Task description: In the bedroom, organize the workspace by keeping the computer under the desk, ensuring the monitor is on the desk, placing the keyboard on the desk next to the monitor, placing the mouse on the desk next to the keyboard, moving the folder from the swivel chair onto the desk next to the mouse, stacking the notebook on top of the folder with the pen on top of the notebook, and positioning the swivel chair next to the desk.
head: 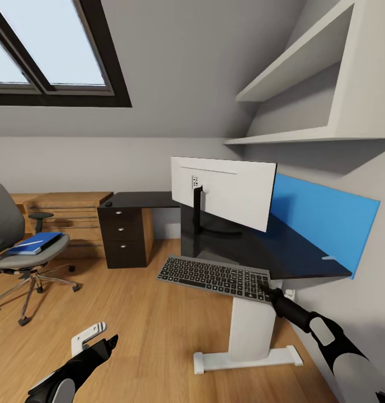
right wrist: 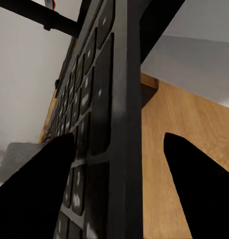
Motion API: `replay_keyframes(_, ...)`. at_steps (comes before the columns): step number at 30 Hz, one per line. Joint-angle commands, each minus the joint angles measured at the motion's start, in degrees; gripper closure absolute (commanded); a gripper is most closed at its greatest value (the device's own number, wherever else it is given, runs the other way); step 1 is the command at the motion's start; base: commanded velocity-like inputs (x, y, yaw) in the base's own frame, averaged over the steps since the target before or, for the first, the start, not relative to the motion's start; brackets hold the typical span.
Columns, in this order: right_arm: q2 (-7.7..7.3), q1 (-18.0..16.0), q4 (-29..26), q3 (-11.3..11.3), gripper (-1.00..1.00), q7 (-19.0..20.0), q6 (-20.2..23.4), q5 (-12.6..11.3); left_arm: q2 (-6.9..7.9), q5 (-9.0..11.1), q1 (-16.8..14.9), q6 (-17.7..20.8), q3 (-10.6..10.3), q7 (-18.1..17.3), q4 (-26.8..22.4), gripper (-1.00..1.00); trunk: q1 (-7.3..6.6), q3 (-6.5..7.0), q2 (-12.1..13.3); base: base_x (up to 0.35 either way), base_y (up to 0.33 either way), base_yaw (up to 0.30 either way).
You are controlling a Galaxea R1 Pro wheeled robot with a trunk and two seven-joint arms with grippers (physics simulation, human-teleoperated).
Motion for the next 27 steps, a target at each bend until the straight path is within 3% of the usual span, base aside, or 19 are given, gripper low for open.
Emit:
replay_keyframes(1, 0.01, 0.0, 0.0, -0.2, 1.0, 0.1, 0.4, -0.2, -0.03, 0.6, 0.0, 0.2, 0.0, 0.4, -0.1, -1.0, 0.0, -0.05, 0.0, 0.0, 0.0, 0.0)
replay_keyframes(11, 0.1, 0.0, 0.0, -0.2, 1.0, 0.1, 0.3, 0.0, -0.03, 0.5, 0.0, 0.2, 0.1, 0.5, -0.1, -1.0, 0.0, -0.05, 0.0, 0.0, 0.0, 0.0)
replay_keyframes(27, 0.58, 0.0, -0.1, 0.2, 1.0, 0.3, -0.2, 0.2, -0.03, 0.4, 0.0, 0.2, 0.1, 0.7, -0.1, -1.0, -3.52, 2.82, 6.4, 0.0, 0.0, 0.0)
